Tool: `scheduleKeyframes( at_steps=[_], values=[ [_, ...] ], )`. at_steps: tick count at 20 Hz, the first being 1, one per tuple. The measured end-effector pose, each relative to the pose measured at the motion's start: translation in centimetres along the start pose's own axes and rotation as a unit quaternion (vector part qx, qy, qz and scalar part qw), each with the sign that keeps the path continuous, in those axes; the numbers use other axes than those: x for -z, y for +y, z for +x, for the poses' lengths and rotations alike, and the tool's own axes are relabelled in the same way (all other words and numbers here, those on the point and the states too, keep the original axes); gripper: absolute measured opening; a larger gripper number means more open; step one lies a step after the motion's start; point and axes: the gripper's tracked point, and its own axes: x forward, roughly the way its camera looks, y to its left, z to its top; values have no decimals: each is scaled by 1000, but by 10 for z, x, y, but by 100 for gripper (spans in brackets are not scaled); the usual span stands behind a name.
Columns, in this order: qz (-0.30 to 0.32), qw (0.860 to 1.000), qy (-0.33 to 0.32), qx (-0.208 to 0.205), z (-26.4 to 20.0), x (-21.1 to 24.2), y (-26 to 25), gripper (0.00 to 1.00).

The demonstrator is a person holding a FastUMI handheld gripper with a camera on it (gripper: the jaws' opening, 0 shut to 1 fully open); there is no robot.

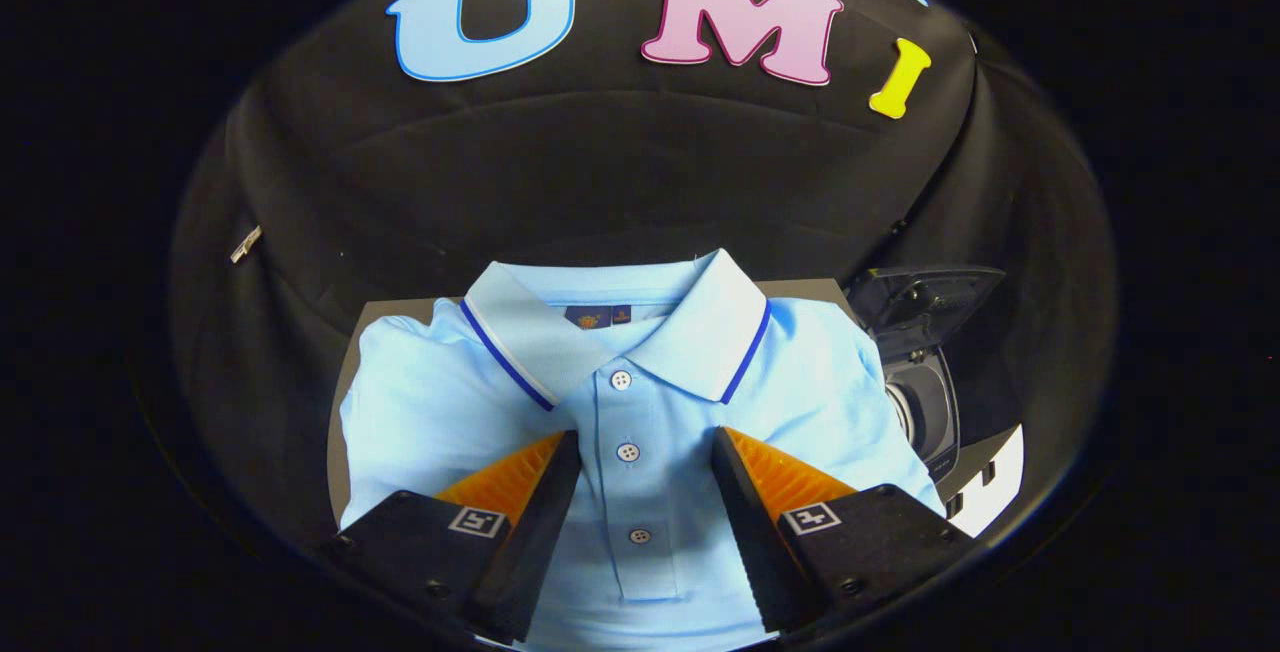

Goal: Put the clothes into the washing machine and then close the washing machine lid.

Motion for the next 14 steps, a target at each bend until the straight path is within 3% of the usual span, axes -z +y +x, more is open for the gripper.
scheduleKeyframes(
  at_steps=[3,5,9,11,14],
  values=[
    [1,1000,-3,2,0,-2,-1,85],
    [-16,1000,-8,2,-1,-2,-2,53],
    [-7,1000,-1,-2,-2,0,-1,53],
    [-21,1000,-6,2,-2,-3,-3,21],
    [-4,1000,-8,-4,-1,-2,-2,21]
  ],
)
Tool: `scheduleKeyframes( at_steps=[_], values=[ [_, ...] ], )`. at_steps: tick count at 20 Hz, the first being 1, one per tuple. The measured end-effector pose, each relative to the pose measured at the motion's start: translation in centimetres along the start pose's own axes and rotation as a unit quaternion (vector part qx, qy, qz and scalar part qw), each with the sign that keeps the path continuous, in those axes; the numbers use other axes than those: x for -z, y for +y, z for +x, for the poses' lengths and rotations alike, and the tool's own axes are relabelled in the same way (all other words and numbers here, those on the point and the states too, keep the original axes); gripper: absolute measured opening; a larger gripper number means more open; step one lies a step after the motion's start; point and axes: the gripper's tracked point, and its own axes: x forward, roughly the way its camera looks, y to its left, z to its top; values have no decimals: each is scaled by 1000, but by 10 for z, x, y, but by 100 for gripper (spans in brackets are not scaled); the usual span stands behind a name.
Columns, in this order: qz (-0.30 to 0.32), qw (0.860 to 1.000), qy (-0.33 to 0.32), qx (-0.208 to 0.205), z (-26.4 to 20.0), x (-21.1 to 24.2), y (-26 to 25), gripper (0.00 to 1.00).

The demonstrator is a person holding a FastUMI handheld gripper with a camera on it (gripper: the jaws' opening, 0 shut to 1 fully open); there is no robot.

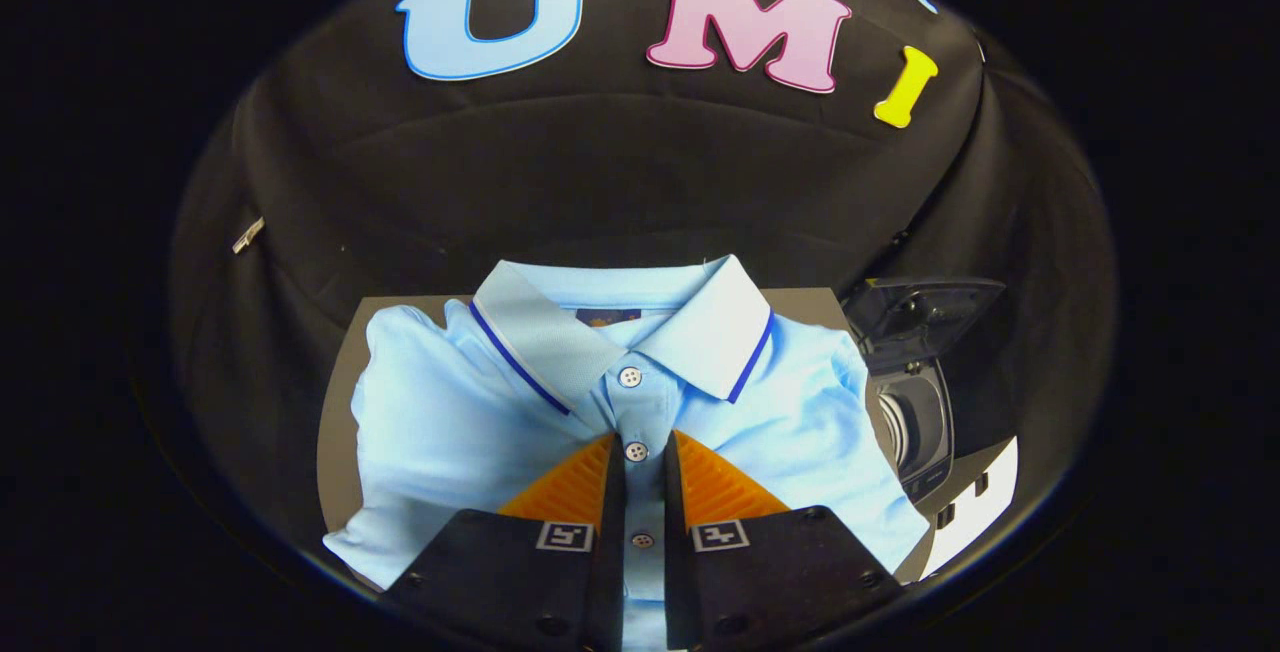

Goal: Put the clothes into the washing machine and then close the washing machine lid.

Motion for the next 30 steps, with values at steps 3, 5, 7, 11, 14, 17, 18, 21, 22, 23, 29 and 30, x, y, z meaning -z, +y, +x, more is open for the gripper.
scheduleKeyframes(
  at_steps=[3,5,7,11,14,17,18,21,22,23,29,30],
  values=[
    [-18,1000,-11,-2,-2,-1,-1,21],
    [-19,1000,-14,2,-1,-1,-1,5],
    [-15,1000,-22,3,-2,-3,-1,5],
    [-5,996,-85,-8,-18,-15,0,5],
    [16,992,-124,-13,-33,-25,-2,5],
    [36,987,-153,-22,-54,-31,-4,5],
    [35,986,-162,-28,-61,-34,-4,5],
    [17,982,-185,-31,-81,-47,-12,5],
    [14,982,-187,-35,-87,-49,-14,5],
    [9,980,-194,-38,-93,-54,-17,5],
    [-11,973,-220,-61,-124,-76,-44,5],
    [-14,973,-222,-66,-127,-79,-49,5]
  ],
)
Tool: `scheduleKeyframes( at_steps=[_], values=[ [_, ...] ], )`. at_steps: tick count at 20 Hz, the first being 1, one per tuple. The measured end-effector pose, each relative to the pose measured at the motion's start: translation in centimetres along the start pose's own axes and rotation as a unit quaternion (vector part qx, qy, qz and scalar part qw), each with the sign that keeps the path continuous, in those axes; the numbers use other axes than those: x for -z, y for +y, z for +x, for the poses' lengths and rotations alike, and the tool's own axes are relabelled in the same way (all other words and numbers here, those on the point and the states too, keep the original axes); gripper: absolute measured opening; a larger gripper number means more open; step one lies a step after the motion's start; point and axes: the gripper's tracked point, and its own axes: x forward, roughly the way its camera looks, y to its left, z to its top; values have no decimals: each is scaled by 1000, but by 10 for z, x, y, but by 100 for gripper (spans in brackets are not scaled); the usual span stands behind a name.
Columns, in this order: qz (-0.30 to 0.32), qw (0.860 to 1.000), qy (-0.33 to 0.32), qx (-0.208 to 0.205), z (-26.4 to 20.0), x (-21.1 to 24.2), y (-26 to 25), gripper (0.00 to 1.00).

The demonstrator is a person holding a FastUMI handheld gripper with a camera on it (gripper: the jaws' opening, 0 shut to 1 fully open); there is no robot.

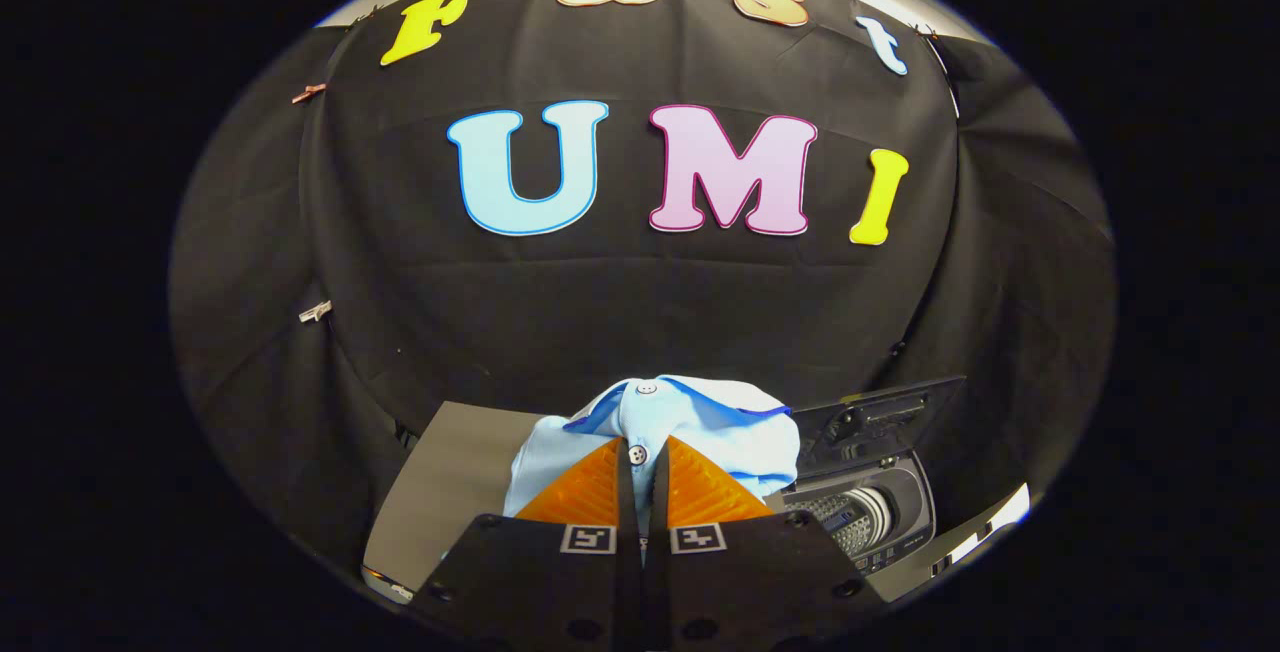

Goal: Put the clothes into the washing machine and then close the washing machine lid.

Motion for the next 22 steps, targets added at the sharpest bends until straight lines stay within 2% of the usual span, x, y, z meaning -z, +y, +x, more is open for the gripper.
scheduleKeyframes(
  at_steps=[3,8,15,22],
  values=[
    [-18,1000,0,-10,-4,-4,-23,5],
    [-10,1000,-9,-26,-17,-14,-66,5],
    [17,999,-29,-11,-29,-40,-143,5],
    [23,999,-37,26,-21,-49,-215,5]
  ],
)
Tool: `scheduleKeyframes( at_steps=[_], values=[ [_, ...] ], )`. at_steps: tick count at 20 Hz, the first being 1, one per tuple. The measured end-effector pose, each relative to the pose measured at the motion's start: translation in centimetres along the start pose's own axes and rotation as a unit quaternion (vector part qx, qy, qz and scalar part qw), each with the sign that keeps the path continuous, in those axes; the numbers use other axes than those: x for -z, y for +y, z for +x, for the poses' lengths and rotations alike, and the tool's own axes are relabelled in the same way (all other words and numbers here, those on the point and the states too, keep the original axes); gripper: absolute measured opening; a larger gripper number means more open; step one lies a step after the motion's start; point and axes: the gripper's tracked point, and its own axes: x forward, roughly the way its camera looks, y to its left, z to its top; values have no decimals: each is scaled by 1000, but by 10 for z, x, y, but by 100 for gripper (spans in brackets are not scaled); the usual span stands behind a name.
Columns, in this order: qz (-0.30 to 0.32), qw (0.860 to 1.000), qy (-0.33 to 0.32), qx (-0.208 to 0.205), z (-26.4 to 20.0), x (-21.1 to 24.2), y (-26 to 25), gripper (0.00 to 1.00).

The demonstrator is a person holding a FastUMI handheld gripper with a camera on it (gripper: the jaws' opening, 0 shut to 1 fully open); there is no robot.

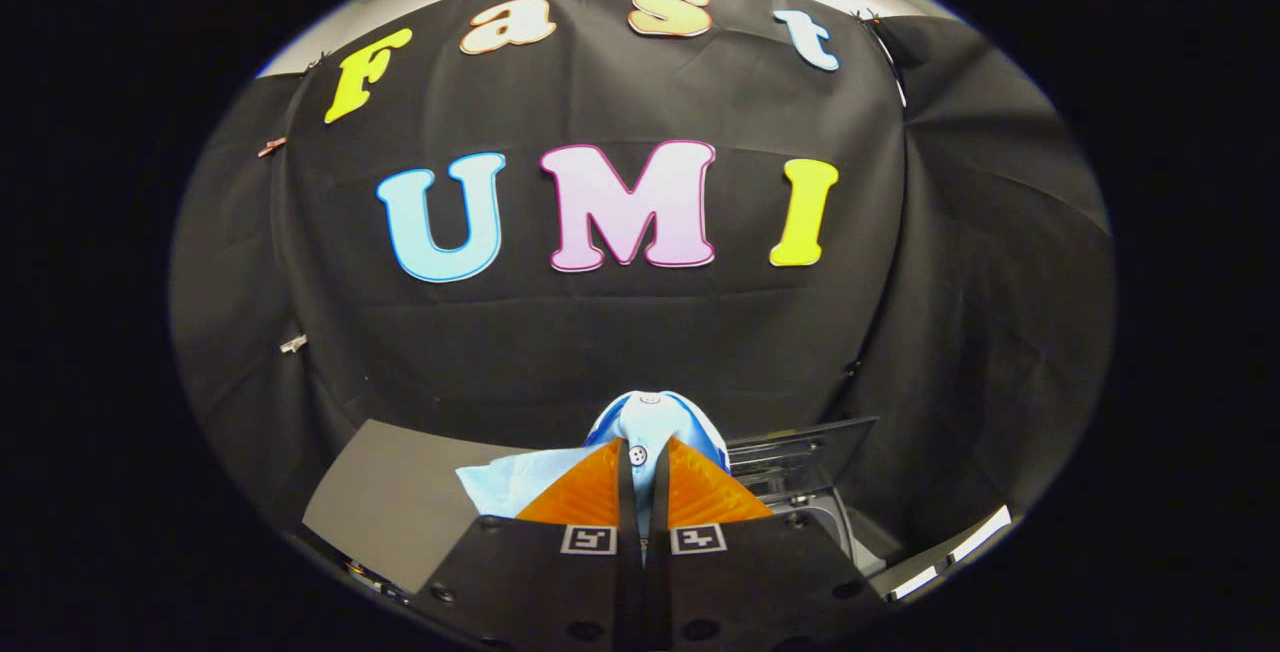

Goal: Put the clothes into the washing machine and then close the washing machine lid.

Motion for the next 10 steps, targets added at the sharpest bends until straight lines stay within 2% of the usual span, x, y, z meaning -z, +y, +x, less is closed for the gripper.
scheduleKeyframes(
  at_steps=[4,10],
  values=[
    [-4,1000,-3,22,10,-2,-36,5],
    [-19,998,24,56,37,28,-84,5]
  ],
)
